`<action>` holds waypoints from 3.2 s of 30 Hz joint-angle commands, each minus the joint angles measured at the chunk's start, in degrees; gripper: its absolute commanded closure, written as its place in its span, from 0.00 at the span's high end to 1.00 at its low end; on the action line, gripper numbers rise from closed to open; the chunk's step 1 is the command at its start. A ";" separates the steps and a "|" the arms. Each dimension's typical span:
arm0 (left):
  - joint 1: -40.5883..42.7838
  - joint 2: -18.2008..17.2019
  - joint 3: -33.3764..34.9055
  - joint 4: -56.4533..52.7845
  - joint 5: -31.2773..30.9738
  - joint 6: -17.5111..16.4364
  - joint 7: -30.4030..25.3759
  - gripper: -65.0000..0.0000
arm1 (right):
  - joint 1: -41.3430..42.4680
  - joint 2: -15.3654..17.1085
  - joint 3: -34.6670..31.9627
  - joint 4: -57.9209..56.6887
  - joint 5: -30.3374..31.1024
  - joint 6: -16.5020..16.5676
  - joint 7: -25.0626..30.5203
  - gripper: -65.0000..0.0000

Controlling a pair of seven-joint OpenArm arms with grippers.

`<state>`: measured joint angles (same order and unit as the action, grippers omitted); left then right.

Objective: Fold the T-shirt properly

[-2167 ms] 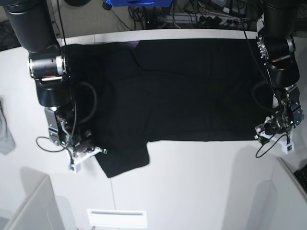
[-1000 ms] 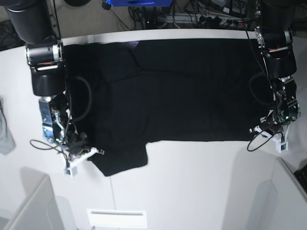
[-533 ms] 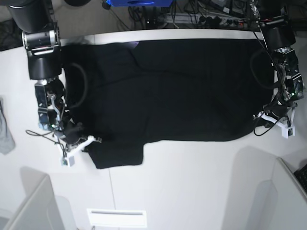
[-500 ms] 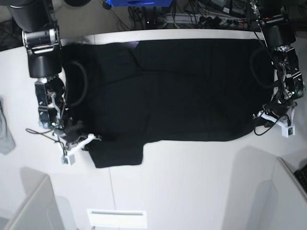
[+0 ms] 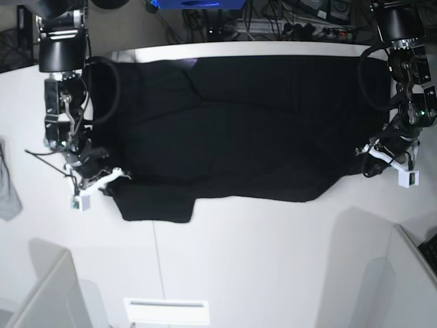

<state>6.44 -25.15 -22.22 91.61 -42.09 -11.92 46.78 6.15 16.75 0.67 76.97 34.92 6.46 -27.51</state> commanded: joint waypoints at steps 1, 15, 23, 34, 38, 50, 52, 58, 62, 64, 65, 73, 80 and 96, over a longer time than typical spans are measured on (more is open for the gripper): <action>-0.77 -1.10 -2.62 2.41 -0.68 -0.08 -0.59 0.00 | 0.66 0.79 1.31 2.11 0.56 0.00 1.44 0.00; 2.93 -1.01 -10.27 11.11 -0.68 -0.34 8.47 0.00 | -6.46 -2.03 11.16 14.85 0.64 0.09 -8.58 0.00; 7.41 -1.01 -12.46 11.55 -0.68 -0.43 8.20 0.00 | -11.65 -2.82 15.47 21.27 0.64 0.09 -11.92 0.00; 12.42 -1.01 -16.60 11.90 -0.60 -4.03 8.47 0.00 | -18.24 -6.16 20.48 31.21 0.64 0.09 -17.90 0.00; 13.21 -1.10 -16.86 11.90 -0.51 -4.03 8.47 0.00 | -19.47 -7.92 23.55 34.20 0.64 0.27 -22.56 0.00; 14.62 -1.18 -16.60 11.90 -0.24 -4.03 8.47 0.00 | -23.69 -13.02 30.23 37.80 0.64 0.44 -30.91 0.00; 15.06 -1.10 -16.42 11.73 -0.24 -4.03 8.47 0.00 | -24.48 -13.02 30.06 37.71 0.64 0.44 -31.17 0.00; 16.46 -1.01 -16.33 11.46 -0.24 -4.03 8.38 0.00 | -27.65 -14.51 30.41 37.62 0.64 0.44 -31.09 0.00; 16.64 -1.01 -16.24 11.02 -0.24 -4.03 8.47 0.00 | -28.09 -14.51 30.23 37.45 0.47 0.44 -31.17 0.00; 16.64 -1.01 -16.24 10.32 -0.24 -4.03 8.47 0.00 | -28.09 -14.51 30.23 37.45 0.38 0.35 -31.17 0.00; 16.73 -1.01 -16.24 9.97 -0.24 -4.03 8.47 0.00 | -28.09 -14.51 30.32 37.45 0.38 0.27 -31.17 0.00; 16.99 -1.01 -16.51 9.79 -0.16 -4.03 8.47 0.14 | -28.97 -14.51 30.50 37.45 0.20 0.09 -31.17 0.19; 17.08 -0.92 -16.86 9.88 -0.16 -4.03 8.56 0.67 | -30.90 -14.60 30.06 37.45 0.20 0.18 -25.72 0.45; 12.24 5.15 -16.24 -2.60 -0.07 -4.03 8.12 0.00 | -26.33 -14.60 22.59 28.75 0.12 0.35 -23.70 0.00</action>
<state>18.94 -18.94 -38.11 88.27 -41.58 -15.90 55.68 -20.71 1.72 22.94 104.71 34.35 6.55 -52.29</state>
